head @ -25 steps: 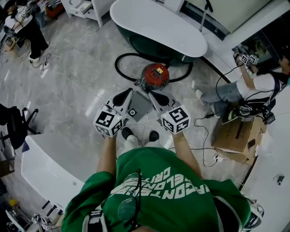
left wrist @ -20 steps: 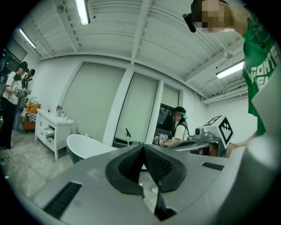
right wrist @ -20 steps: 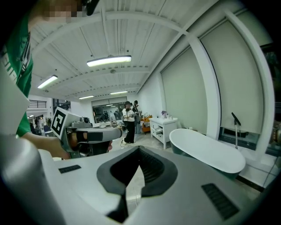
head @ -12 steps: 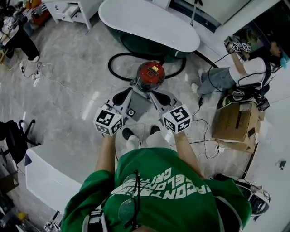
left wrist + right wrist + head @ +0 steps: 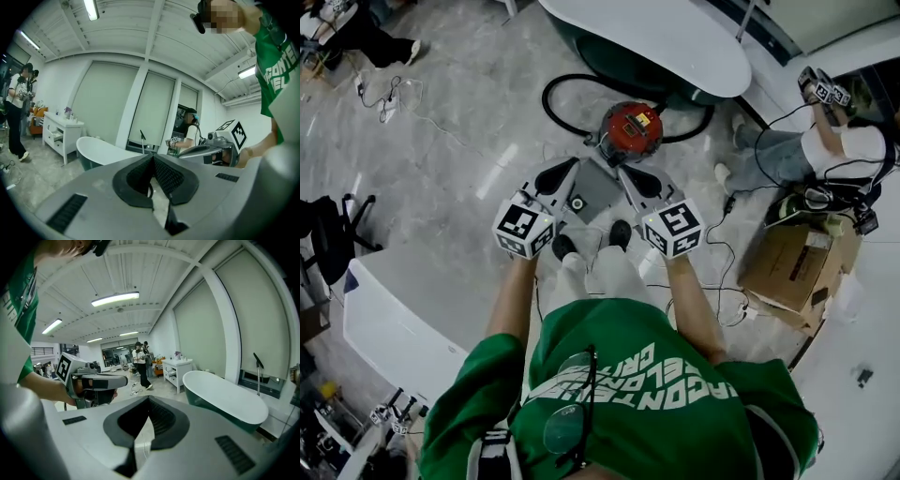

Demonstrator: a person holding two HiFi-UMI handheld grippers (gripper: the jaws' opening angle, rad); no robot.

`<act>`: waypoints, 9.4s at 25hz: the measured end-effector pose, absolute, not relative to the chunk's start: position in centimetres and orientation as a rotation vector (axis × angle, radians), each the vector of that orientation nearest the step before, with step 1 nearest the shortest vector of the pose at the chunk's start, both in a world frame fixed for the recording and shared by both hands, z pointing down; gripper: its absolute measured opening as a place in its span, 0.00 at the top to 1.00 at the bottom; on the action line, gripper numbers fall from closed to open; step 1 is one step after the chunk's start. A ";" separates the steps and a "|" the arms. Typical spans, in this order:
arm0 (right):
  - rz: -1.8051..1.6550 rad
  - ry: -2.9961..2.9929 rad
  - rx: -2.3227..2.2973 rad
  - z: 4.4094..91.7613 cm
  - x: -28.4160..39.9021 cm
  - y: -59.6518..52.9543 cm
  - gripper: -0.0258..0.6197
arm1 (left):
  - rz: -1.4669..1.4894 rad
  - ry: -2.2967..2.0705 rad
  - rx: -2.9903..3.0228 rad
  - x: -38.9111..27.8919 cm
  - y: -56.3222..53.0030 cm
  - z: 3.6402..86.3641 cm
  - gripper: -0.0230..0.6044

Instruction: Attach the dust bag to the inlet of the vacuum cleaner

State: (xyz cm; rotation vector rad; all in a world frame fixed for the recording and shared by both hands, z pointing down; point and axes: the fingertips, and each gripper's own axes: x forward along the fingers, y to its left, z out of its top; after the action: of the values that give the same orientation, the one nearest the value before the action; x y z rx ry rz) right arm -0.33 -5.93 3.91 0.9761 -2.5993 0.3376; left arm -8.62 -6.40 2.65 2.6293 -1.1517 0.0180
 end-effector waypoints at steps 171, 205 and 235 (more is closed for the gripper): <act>-0.035 -2.644 0.774 79.2 5.3 -10.0 0.94 | 0.540 -0.190 2.974 0.7 -13.5 80.3 0.95; 0.024 -2.798 1.008 68.2 7.7 -14.7 0.94 | 0.616 -0.197 3.174 3.3 -18.0 69.1 0.93; 0.140 -2.853 1.161 68.1 11.5 -17.7 0.93 | 0.546 -0.327 3.249 7.4 -22.0 67.9 0.93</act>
State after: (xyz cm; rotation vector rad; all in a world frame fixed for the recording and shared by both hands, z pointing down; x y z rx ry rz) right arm 11.52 -17.70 68.12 1.1606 -2.8530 0.1399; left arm 7.39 -22.02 67.94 3.2491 -0.3270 0.5464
